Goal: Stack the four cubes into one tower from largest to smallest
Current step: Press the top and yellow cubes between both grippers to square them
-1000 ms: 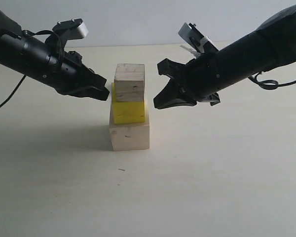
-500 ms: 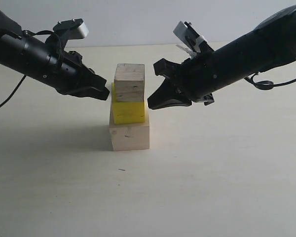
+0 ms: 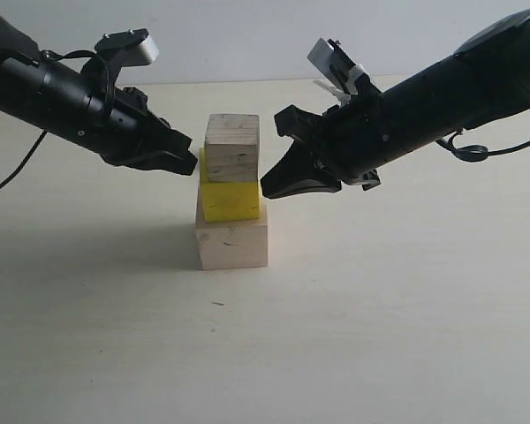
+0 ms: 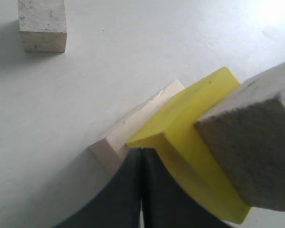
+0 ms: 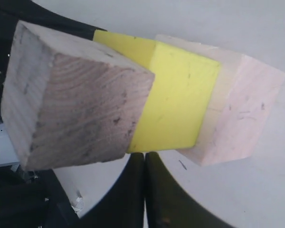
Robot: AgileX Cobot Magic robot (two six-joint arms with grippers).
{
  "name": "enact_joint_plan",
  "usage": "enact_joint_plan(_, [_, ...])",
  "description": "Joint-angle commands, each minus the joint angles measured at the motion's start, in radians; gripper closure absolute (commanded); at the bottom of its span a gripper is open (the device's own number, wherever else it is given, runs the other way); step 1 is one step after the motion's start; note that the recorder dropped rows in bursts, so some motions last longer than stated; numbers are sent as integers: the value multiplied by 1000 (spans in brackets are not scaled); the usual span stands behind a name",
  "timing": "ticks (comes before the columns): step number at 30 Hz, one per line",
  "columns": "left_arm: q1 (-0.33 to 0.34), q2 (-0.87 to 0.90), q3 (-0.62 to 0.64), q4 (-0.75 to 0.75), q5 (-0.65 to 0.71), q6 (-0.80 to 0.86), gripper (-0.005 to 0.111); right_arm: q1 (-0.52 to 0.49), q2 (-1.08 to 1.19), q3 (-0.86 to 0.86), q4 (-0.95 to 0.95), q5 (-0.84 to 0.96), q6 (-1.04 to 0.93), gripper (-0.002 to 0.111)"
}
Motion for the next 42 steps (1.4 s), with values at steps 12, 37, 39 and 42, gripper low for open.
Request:
enact_joint_plan(12, [3, -3, -7, -18, -4, 13, 107, 1, 3, 2, 3, 23, -27, 108])
enact_joint_plan(37, [3, 46, -28, -48, -1, 29, 107, 1, 18, 2, -3, -38, -27, 108])
enact_joint_plan(39, [3, 46, -28, -46, -1, 29, 107, 14, 44, 2, -3, -29, -37, 108])
enact_joint_plan(42, [3, 46, -28, -40, 3, 29, 107, 43, 62, 2, 49, -40, -72, 108])
